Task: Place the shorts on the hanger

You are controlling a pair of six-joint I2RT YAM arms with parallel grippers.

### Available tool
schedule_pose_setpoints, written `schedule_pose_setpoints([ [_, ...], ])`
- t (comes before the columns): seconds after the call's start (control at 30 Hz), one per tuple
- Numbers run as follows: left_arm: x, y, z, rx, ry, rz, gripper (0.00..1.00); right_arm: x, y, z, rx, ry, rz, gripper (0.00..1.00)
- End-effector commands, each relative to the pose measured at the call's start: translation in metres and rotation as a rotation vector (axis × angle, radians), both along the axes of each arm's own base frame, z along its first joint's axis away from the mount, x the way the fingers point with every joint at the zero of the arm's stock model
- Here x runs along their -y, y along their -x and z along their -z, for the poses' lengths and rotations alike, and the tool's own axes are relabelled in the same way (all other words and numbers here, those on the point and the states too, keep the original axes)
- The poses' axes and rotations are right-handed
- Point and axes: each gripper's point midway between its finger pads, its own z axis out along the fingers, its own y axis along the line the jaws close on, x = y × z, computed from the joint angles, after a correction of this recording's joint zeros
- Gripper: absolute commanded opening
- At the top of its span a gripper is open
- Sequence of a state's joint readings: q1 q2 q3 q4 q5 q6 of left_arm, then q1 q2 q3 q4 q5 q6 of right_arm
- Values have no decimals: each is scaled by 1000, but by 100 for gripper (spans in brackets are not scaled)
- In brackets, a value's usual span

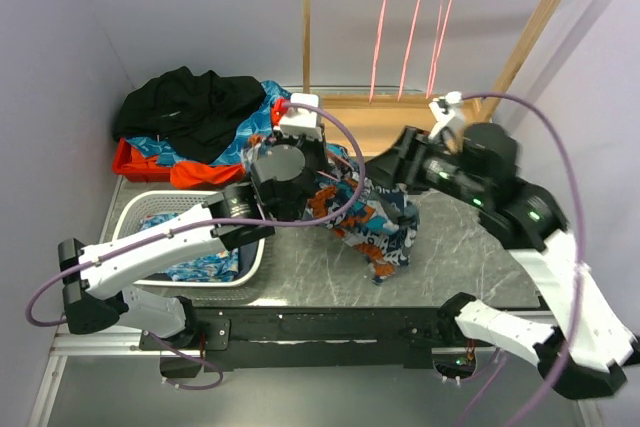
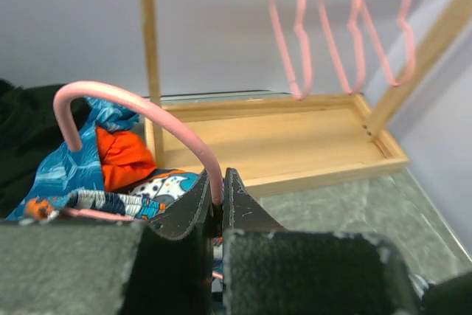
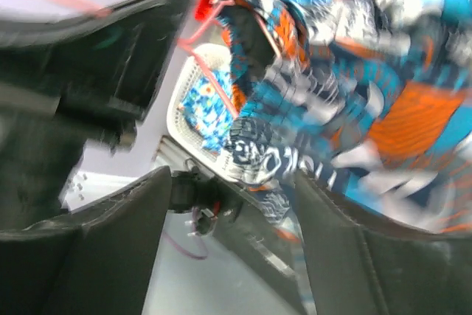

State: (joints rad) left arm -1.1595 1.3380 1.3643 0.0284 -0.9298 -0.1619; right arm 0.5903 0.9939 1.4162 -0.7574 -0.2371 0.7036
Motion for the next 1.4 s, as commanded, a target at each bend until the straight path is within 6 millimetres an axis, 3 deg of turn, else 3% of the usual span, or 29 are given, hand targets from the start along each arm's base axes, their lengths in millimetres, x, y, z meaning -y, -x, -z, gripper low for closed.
schedule_pose_setpoints([
  [0.0,13,21,-36,-1,-32,129,1,30,33,-51,301,34,-57,79],
  [0.07,22,26,-41,-8,-59,164,1,46,45,-52,366,59,-38,79],
  [0.2,34,36,-33,-31,-131,217,1,64,54,-32,426,156,-37,79],
  [0.37,52,44,-13,-67,-170,273,1,56,68,-5,404,167,-135,70],
  [0.57,68,46,3,-92,-189,317,1,60,61,35,348,246,-117,69],
  [0.87,75,43,28,-116,-232,314,1,34,58,72,282,368,-154,68],
  [1.07,76,44,27,-112,-215,320,1,30,49,106,222,497,-127,67],
  [1.37,80,38,34,-97,-219,296,1,20,50,144,170,544,-160,46],
])
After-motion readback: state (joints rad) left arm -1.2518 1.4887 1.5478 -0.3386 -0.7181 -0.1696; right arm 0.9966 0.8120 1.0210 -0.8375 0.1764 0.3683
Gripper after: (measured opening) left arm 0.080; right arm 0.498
